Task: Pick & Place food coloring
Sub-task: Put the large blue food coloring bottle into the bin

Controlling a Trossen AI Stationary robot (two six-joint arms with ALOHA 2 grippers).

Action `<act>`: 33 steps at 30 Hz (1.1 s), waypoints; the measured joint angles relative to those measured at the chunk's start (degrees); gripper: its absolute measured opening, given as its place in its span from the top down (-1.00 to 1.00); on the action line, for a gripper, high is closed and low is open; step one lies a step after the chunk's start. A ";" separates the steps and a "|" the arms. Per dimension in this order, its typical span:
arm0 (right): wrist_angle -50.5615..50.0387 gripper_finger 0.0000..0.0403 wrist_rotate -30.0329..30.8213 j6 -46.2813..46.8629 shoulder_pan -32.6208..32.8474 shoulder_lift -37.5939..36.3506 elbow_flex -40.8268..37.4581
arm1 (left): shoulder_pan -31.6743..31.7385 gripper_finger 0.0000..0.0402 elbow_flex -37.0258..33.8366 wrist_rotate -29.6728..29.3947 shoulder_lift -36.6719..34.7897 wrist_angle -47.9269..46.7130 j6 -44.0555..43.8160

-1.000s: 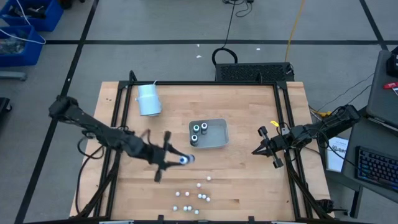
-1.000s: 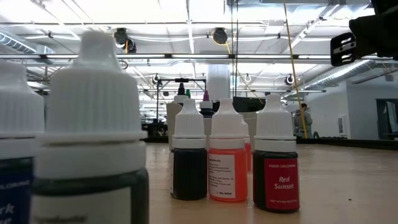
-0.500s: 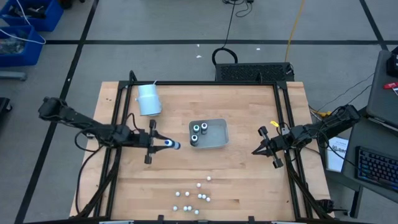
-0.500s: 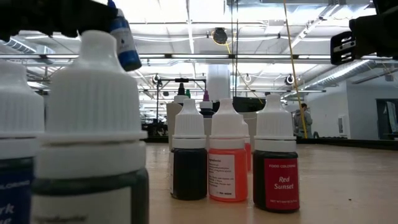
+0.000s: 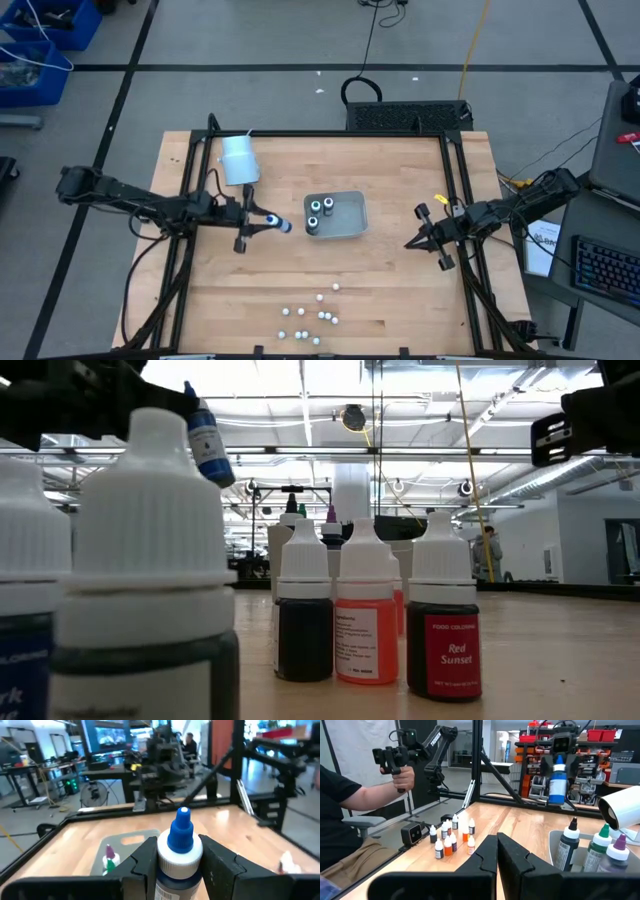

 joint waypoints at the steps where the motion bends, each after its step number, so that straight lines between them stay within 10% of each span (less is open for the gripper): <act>1: 0.00 1.00 0.02 0.03 0.00 0.23 -0.02 | 0.58 0.40 0.06 0.42 -0.02 0.29 -0.64; 10: 0.49 1.00 0.20 0.87 0.00 2.10 0.00 | 1.81 0.40 6.12 1.45 3.20 -0.78 -7.17; 23: 1.28 1.00 0.23 2.38 0.00 2.56 -0.02 | 0.53 0.40 38.98 -1.66 33.27 -13.82 -4.44; 33: 1.18 1.00 0.11 0.97 0.00 2.56 0.00 | 0.71 0.40 46.31 -7.73 46.68 -15.50 -6.54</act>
